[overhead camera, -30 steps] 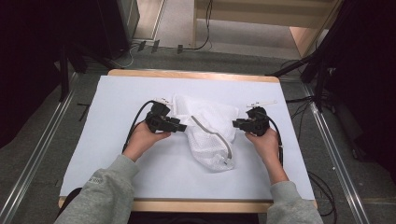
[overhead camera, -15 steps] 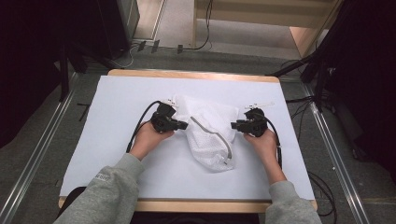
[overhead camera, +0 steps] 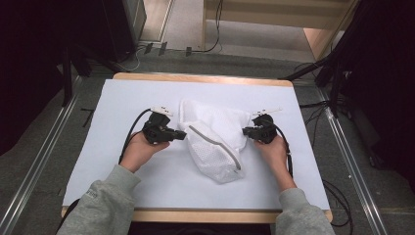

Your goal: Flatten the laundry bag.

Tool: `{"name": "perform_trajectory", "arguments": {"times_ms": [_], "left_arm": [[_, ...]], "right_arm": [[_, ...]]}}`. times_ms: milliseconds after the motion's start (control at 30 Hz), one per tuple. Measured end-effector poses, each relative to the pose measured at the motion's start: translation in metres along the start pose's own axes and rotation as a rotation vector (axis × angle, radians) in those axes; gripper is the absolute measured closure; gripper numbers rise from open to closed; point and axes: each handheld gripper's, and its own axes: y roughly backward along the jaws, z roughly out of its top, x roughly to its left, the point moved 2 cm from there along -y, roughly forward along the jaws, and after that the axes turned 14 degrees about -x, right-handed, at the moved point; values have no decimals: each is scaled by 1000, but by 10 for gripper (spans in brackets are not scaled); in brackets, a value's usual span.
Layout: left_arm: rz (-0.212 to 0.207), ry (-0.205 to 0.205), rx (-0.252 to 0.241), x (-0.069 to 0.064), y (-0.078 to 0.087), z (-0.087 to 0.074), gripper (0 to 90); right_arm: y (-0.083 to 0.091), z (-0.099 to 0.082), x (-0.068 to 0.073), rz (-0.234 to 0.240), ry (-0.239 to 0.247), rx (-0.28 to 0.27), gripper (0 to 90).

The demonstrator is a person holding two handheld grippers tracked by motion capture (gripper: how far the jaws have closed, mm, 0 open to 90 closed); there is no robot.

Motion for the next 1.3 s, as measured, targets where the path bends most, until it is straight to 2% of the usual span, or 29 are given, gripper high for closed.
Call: {"name": "perform_trajectory", "arguments": {"times_ms": [167,467,800,1000,1133,1233,1300], "left_arm": [[33,28,-12,7,18,-9,900],[86,73,-15,20,51,-29,900],[155,136,-7,38,72,-46,900],[215,161,11,52,80,-55,900],[221,177,17,58,78,-60,900],[202,197,28,62,75,-65,872],[189,212,17,63,77,-65,798]], "right_arm": [[-1,7,-1,-3,-3,-7,889],[9,20,-19,-10,-52,-61,889],[14,29,-35,-38,-80,-103,896],[12,33,-36,-36,-82,-113,898],[7,33,-32,-64,-64,-108,893],[1,30,-29,-36,-80,-93,828],[1,29,-28,-19,-73,-88,770]]}}
